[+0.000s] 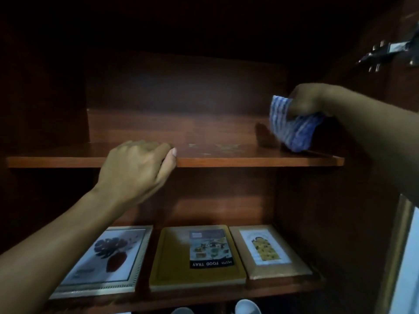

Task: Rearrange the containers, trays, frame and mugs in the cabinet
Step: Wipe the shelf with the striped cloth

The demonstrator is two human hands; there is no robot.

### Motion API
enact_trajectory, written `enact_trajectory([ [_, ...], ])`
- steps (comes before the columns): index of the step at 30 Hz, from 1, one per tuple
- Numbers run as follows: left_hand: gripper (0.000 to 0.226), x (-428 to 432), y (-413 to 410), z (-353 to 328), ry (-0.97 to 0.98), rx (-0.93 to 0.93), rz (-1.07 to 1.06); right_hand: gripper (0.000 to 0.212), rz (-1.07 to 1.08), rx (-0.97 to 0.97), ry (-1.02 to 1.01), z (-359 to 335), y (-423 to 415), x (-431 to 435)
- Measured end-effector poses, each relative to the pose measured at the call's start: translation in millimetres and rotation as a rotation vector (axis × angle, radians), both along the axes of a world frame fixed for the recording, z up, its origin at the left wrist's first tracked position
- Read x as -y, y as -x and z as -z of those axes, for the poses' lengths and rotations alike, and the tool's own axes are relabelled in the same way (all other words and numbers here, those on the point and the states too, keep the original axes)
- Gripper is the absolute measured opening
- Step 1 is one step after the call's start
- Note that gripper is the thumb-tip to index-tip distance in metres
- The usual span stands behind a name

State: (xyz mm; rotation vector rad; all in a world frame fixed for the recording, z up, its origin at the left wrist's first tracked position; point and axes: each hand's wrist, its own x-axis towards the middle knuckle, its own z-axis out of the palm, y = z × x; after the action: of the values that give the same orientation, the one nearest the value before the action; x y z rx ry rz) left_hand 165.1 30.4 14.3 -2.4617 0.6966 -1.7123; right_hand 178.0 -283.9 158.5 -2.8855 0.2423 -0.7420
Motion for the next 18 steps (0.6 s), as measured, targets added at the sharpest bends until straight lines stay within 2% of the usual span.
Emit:
enact_trajectory([
  [3, 0.038, -0.2, -0.8, 0.9, -0.004, 0.005, 0.002, 0.033, 0.172, -0.045, 0.244, 0.3, -0.6, 3.4],
  [7, 0.04, -1.6, -2.4, 2.6, 0.005, 0.015, 0.014, 0.037, 0.249, -0.104, 0.331, 21.8, -6.8, 2.4],
  [14, 0.039, -1.5, -5.0, 4.4, 0.0, 0.059, 0.003, 0.05, 0.116, -0.172, 0.285, 39.9, -19.9, -38.4],
  [18, 0.039, -2.1, -5.4, 4.5, 0.0, 0.054, -0.001, 0.041, -0.069, -0.215, 0.337, 36.3, -12.7, -81.2],
])
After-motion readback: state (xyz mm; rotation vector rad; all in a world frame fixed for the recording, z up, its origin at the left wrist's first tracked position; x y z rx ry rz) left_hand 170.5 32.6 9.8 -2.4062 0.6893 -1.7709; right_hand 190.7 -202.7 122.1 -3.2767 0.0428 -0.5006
